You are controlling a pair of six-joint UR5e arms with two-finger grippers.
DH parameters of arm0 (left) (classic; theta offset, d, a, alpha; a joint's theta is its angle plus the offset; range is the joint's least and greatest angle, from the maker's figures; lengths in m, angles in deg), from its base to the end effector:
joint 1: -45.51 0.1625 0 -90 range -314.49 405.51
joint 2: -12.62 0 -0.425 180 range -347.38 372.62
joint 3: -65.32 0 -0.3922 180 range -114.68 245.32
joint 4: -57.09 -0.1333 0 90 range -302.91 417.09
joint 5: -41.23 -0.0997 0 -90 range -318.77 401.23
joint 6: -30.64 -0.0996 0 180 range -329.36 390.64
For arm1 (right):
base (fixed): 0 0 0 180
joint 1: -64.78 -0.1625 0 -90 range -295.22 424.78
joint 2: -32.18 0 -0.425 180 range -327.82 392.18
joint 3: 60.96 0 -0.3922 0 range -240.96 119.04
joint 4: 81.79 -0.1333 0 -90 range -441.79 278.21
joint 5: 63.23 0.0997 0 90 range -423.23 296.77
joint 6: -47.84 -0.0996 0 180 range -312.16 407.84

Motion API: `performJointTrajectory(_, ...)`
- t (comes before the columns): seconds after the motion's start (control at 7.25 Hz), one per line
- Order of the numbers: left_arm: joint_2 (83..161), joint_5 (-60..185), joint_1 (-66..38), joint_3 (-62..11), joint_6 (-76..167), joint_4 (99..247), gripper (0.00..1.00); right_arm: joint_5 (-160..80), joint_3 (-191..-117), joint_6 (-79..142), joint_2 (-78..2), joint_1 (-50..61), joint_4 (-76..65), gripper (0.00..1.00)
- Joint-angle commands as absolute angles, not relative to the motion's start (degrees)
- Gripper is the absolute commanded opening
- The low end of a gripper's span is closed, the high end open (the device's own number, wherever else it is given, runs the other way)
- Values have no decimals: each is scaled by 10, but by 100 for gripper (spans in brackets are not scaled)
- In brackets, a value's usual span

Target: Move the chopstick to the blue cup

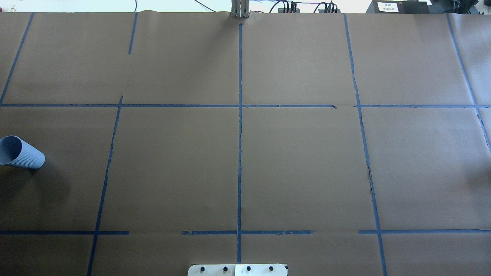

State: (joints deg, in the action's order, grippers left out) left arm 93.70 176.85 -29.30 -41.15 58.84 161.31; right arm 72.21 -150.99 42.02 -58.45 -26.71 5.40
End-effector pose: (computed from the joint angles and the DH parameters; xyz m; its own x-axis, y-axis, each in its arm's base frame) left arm 0.0557 -0.4422 0.5585 0.6486 -0.0366 -0.7602 0.0717 0.9973 0.0132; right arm 0.0750 -0.4880 0.6576 0.6959 0.0921 0.7122 -0.0970 0.9947 -0.0338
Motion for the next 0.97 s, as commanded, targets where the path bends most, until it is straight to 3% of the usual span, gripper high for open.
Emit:
performJointTrajectory(0.0,902,1764,-234,-409,682,1705,100,722,-1510,420,-584,-266,54,100)
performJointTrajectory(0.83,907,1731,-173,-379,699,1713,100,722,-1510,420,-583,-266,54,100)
